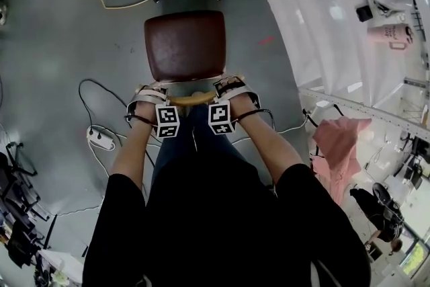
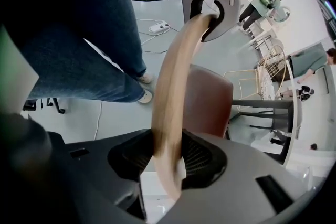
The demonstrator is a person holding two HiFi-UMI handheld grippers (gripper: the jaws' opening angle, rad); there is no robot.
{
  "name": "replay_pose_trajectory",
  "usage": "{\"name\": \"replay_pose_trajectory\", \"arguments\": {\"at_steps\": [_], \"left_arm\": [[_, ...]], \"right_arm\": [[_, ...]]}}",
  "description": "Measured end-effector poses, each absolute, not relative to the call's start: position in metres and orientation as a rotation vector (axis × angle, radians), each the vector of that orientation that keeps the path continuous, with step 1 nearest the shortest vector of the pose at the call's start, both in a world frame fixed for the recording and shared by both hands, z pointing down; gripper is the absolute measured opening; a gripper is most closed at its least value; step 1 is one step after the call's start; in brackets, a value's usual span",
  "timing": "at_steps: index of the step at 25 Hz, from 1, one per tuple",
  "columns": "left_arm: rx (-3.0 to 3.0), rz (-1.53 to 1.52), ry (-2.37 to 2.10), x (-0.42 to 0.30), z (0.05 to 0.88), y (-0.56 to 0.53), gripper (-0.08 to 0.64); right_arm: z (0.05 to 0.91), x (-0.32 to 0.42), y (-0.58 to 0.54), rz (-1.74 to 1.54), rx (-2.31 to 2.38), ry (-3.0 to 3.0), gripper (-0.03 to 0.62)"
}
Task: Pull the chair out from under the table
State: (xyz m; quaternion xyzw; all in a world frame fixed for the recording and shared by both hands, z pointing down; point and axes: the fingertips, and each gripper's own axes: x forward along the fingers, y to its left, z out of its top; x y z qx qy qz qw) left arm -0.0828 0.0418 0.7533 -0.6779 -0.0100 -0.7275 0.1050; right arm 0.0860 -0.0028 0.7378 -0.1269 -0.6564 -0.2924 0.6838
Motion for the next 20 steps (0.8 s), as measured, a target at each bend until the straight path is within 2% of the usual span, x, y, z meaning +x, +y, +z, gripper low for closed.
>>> {"name": "replay_pose_trajectory", "arguments": {"at_steps": [20], "left_arm": [[-2.035, -2.015, -0.115, -0.074, 0.749, 0.164, 0.133]], "right_arm": [[0.737, 0.098, 0.132, -0.549, -0.245, -1.393, 0.153]]}}
